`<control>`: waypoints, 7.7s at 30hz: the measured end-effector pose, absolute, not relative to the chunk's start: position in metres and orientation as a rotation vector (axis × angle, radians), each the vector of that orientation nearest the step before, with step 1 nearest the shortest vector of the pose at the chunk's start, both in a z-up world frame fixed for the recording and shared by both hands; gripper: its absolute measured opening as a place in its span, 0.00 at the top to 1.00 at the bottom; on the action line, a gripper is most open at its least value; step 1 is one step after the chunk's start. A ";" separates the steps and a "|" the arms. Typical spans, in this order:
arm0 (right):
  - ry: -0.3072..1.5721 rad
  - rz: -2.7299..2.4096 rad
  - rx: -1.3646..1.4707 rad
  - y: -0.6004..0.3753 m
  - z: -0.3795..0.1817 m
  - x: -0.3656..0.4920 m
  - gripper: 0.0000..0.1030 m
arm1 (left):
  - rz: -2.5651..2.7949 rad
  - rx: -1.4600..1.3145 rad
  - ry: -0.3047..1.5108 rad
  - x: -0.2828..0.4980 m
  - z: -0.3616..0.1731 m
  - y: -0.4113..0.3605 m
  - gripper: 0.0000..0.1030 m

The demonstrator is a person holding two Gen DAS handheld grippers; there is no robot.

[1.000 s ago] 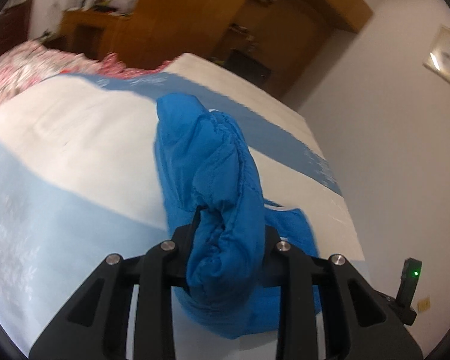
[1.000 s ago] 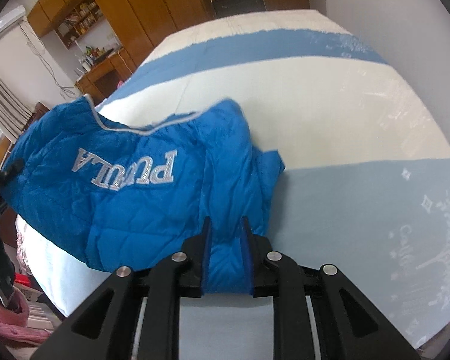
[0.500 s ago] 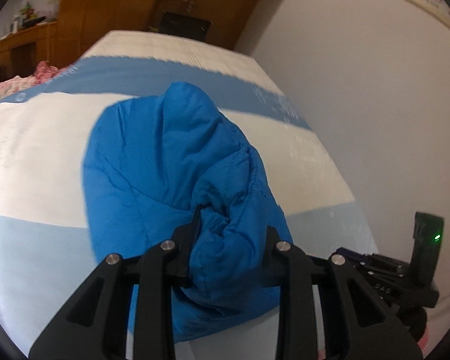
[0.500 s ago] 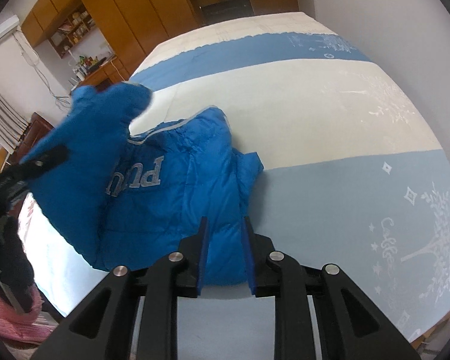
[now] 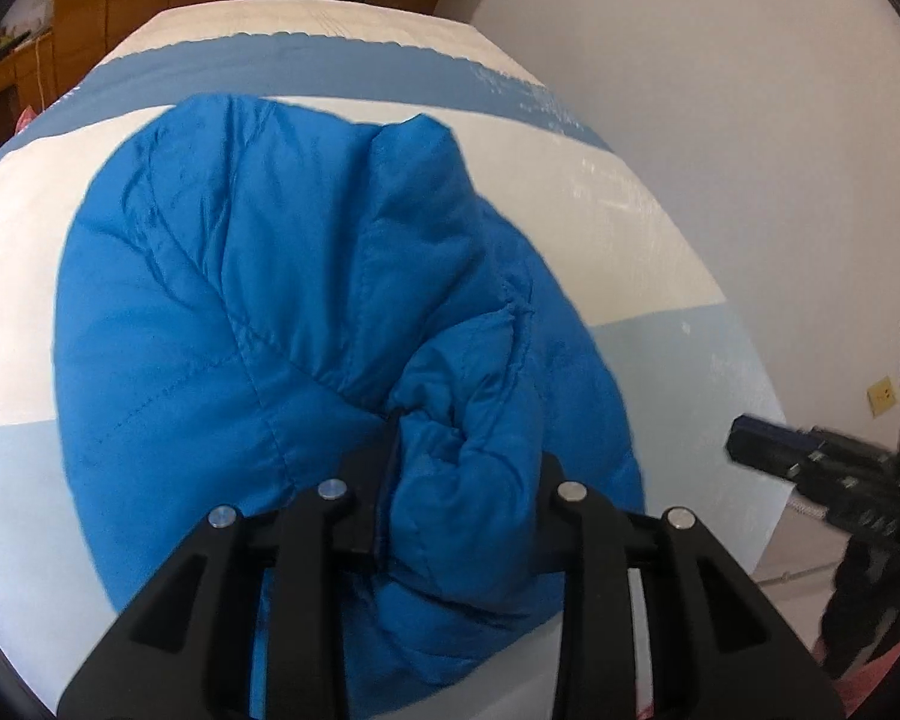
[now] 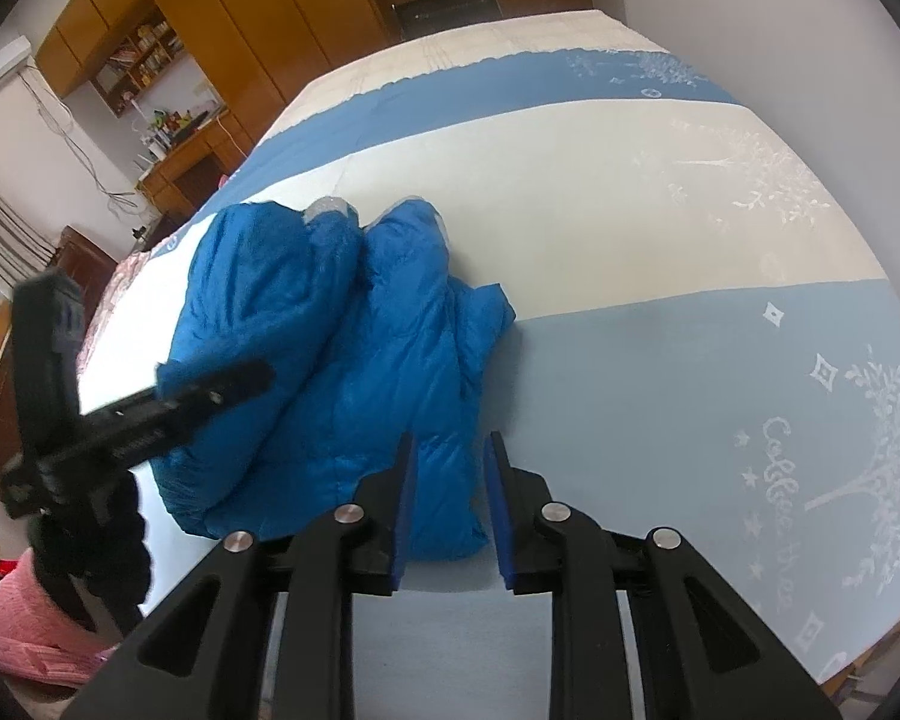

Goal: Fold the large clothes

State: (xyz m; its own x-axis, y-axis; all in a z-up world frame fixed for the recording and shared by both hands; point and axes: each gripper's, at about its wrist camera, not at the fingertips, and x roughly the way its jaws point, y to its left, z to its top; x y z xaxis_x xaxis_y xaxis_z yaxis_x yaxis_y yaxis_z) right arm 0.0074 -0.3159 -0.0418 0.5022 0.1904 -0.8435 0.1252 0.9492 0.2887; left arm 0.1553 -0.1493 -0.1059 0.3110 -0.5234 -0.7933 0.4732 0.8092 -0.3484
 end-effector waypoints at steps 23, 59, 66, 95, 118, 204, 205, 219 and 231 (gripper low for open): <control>1.097 0.265 0.430 -0.285 -0.011 0.079 0.34 | -0.650 -0.260 1.045 0.109 -0.044 -0.055 0.36; 1.106 0.523 0.398 -0.233 0.010 0.120 0.88 | -0.251 -0.089 1.023 0.154 -0.040 -0.022 0.37; 1.063 0.410 0.449 -0.284 0.024 0.092 0.88 | -0.333 -0.063 1.010 0.150 -0.030 -0.048 0.36; 1.173 0.230 0.577 -0.314 -0.089 0.080 0.64 | -0.464 0.012 1.150 0.137 -0.098 -0.111 0.32; 1.159 0.173 0.353 -0.264 -0.085 0.033 1.00 | -0.515 -0.052 1.167 0.088 -0.091 -0.105 0.51; 1.027 0.561 0.985 -0.354 -0.149 0.098 0.50 | -0.807 -0.456 1.199 0.158 -0.134 -0.065 0.41; 1.016 0.568 0.972 -0.352 -0.144 0.101 0.50 | -0.813 -0.460 1.179 0.159 -0.127 -0.063 0.41; 0.953 0.738 0.817 -0.302 -0.093 0.219 0.50 | -0.691 -0.402 0.964 0.226 -0.057 -0.015 0.41; 1.125 0.716 0.814 -0.255 -0.158 0.310 0.50 | -0.520 -0.382 1.048 0.301 -0.111 0.026 0.41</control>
State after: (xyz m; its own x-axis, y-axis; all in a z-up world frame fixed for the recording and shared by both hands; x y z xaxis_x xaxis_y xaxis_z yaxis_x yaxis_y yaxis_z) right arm 0.3095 -0.2546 -0.1578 0.2776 0.8304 -0.4831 -0.0865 0.5224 0.8483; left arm 0.3006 0.0257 -0.1112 0.3977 -0.5747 -0.7152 0.2221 0.8166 -0.5327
